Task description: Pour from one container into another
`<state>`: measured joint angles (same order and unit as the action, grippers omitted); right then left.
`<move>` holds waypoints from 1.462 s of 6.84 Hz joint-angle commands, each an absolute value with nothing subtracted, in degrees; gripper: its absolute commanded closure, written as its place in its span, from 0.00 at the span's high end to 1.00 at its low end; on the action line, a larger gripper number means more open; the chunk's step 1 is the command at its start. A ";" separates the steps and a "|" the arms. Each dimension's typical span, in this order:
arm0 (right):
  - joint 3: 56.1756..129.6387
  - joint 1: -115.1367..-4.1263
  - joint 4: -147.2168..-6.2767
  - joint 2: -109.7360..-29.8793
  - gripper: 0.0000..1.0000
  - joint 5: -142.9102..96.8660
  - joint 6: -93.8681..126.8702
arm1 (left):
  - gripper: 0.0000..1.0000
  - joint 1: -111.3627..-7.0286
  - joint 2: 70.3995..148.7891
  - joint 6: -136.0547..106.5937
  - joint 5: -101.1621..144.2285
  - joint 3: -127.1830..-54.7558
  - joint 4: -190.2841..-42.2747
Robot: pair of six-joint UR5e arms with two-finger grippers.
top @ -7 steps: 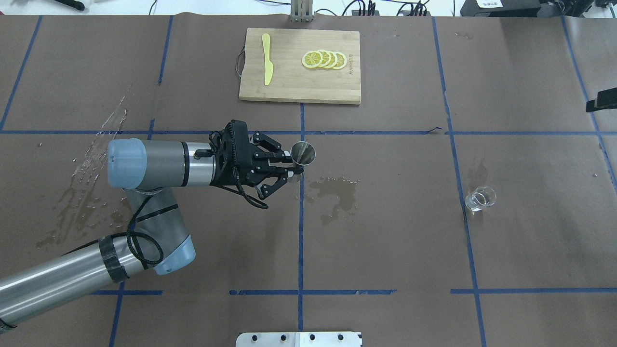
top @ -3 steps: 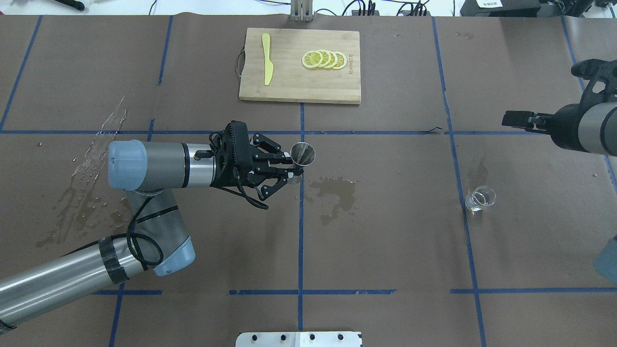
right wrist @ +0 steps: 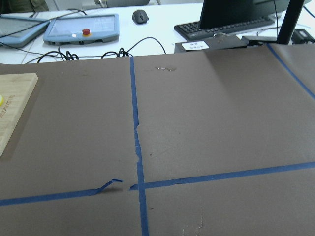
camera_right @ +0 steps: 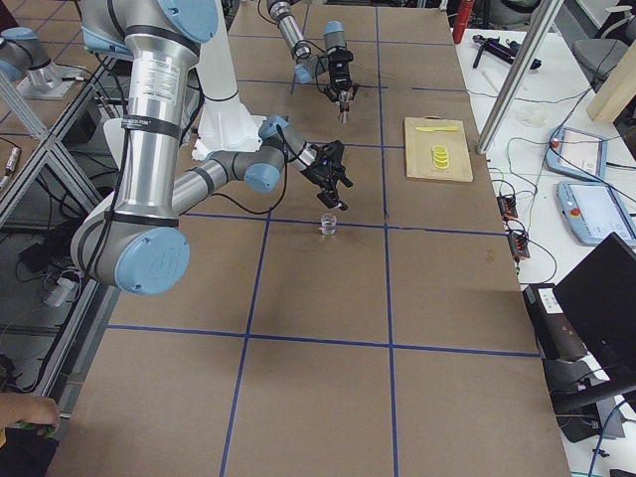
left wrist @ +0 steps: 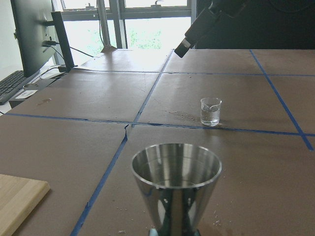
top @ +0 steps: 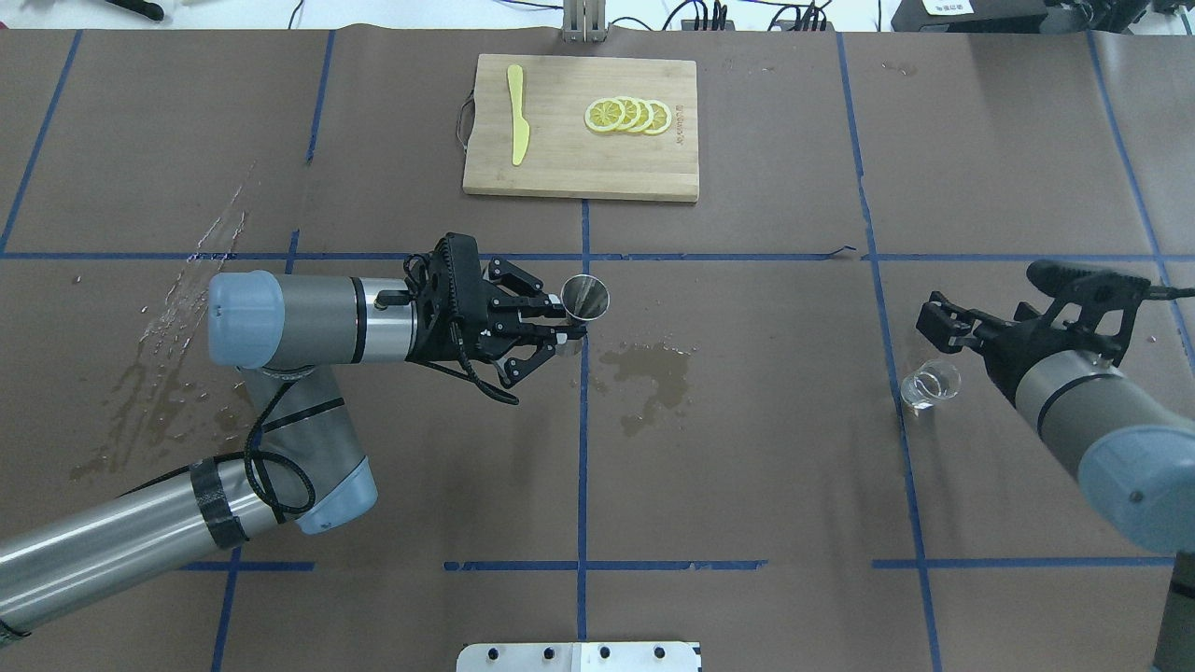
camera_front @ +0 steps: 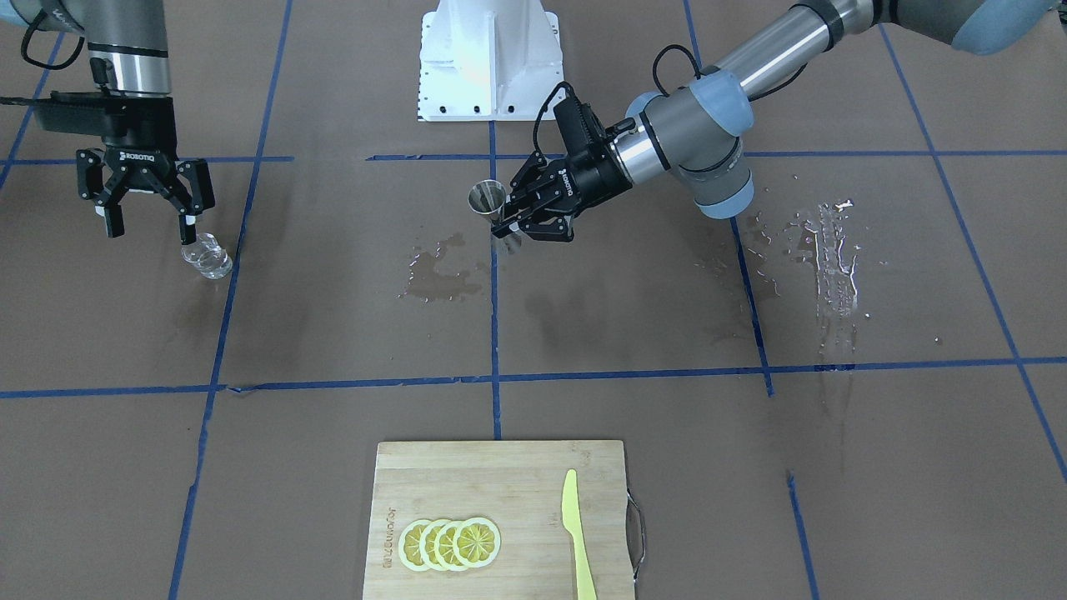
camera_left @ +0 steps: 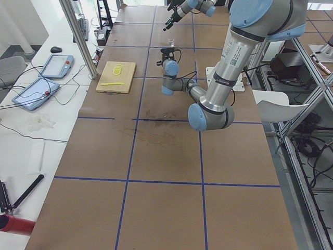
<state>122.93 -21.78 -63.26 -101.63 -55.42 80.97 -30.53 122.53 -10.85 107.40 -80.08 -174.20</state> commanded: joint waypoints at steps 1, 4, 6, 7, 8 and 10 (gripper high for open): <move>117.03 -11.46 -63.11 -102.39 0.98 -36.12 86.73 | 0.00 -30.59 122.52 -10.90 107.40 -80.07 -174.20; 108.65 -7.57 -63.11 -101.78 0.98 -26.48 93.23 | 0.00 -30.50 122.52 -10.90 107.40 -80.07 -174.20; 108.10 -6.42 -63.11 -101.69 0.99 -24.35 95.10 | 0.00 -30.50 122.52 -10.90 107.31 -80.16 -174.20; 107.76 -6.33 -63.19 -100.47 0.99 -23.56 95.10 | 0.00 -30.50 122.52 -10.90 107.31 -80.16 -174.20; 105.06 -6.33 -63.19 -98.63 0.99 -23.21 95.10 | 0.00 -30.41 122.52 -10.90 107.31 -80.16 -174.20; 101.70 -6.33 -63.19 -98.09 0.99 -22.85 95.10 | 0.00 -30.41 122.52 -10.90 107.31 -80.16 -174.20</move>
<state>103.38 -6.34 -63.19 -98.45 -23.02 95.09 -30.42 122.48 -10.90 107.31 -80.15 -174.20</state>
